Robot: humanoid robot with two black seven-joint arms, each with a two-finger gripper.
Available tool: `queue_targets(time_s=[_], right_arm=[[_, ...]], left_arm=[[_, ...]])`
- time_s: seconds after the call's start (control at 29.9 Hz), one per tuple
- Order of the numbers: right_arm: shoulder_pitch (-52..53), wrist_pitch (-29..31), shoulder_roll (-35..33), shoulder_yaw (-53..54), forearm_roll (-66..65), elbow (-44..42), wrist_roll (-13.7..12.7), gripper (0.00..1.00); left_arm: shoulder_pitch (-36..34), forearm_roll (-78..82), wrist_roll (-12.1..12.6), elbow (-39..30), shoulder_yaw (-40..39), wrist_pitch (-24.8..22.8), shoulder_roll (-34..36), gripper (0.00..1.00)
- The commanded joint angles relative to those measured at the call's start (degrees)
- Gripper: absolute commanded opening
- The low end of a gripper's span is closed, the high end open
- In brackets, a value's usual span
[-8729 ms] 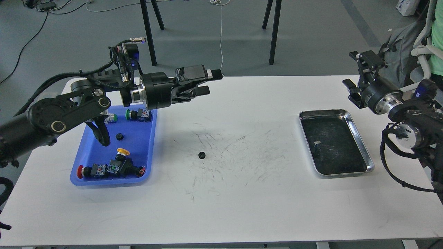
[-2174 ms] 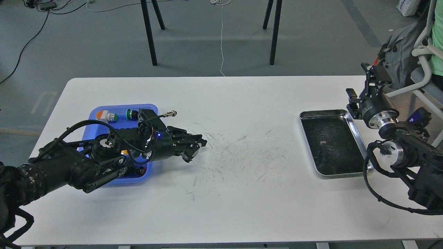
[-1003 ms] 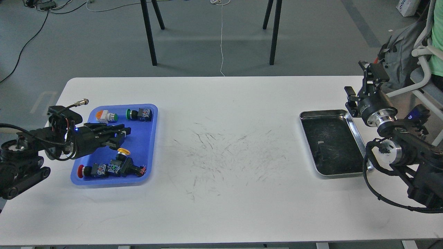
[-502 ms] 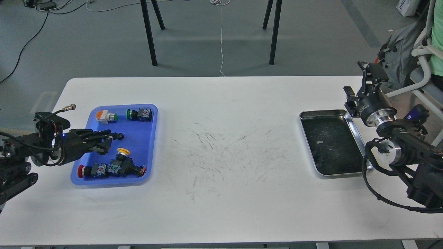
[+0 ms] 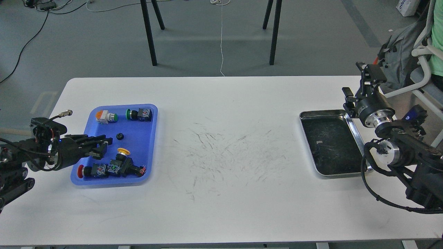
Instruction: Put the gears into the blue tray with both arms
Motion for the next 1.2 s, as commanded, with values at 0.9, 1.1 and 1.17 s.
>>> queue_targets(time_s=[0.9,1.1,1.17], right_arm=[[0.4,-0.1,0.7,0.0,-0.7,0.7,0.0,0.96],[0.5,-0.5,0.6,0.0,-0.7,1.2,-0.1,0.96],[0.5,-0.6,0.4,0.0,-0.7,1.5,-0.1,0.96]], left_arm=[[-5.4,-19.0,0.0,-0.2,-1.6,-0.8,1.8,0.73],[-9.8,-29.4,0.0,-0.1,-1.8,-5.9,1.7,0.78],[-11.0,-36.0,0.0,-0.1,-1.8,-8.2,1.6,0.81]])
